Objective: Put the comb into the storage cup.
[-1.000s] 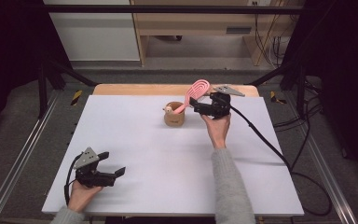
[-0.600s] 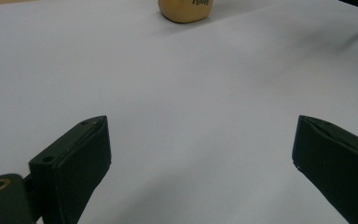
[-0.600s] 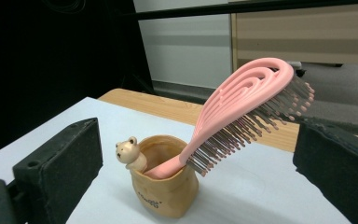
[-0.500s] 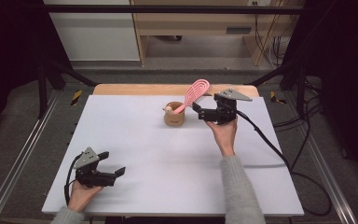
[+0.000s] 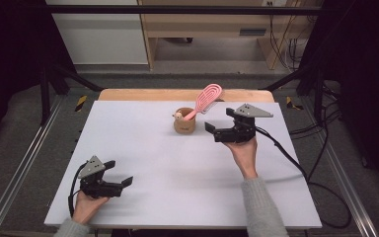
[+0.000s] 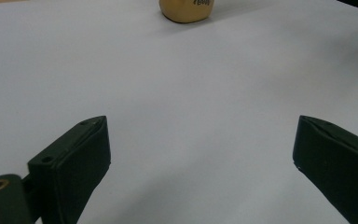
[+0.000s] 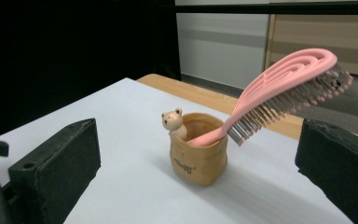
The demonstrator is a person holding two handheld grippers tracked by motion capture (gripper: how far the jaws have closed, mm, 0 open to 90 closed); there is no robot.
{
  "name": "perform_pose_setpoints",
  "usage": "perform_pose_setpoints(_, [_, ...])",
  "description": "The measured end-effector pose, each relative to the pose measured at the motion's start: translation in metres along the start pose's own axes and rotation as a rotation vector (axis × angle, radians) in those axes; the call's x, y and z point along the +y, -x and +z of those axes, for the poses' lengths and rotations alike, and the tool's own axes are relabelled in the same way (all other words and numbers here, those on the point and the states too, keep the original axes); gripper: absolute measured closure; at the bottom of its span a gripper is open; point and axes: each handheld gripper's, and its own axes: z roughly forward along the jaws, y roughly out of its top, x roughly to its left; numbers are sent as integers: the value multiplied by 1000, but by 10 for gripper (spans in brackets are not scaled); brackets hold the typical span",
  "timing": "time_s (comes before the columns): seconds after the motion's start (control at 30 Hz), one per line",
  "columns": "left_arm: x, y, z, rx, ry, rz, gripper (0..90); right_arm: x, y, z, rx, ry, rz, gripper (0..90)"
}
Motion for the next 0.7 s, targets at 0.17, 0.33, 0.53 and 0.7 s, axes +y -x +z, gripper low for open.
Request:
perform_pose_setpoints(0.17, [0,0,1,1,-2,-1,36,-7,-4,-12,21,-12,-20,5])
perform_pose_setpoints(0.33, [0,1,0,3,-2,2,32,-16,-7,-22,58,-2,-11,5])
perform_pose_setpoints(0.53, [1,2,1,2,-12,7,26,-31,-6,-35,86,-23,-9,2])
perform_pose_setpoints(0.7, [1,2,2,-3,-15,9,17,-41,-6,-43,109,-28,-19,2])
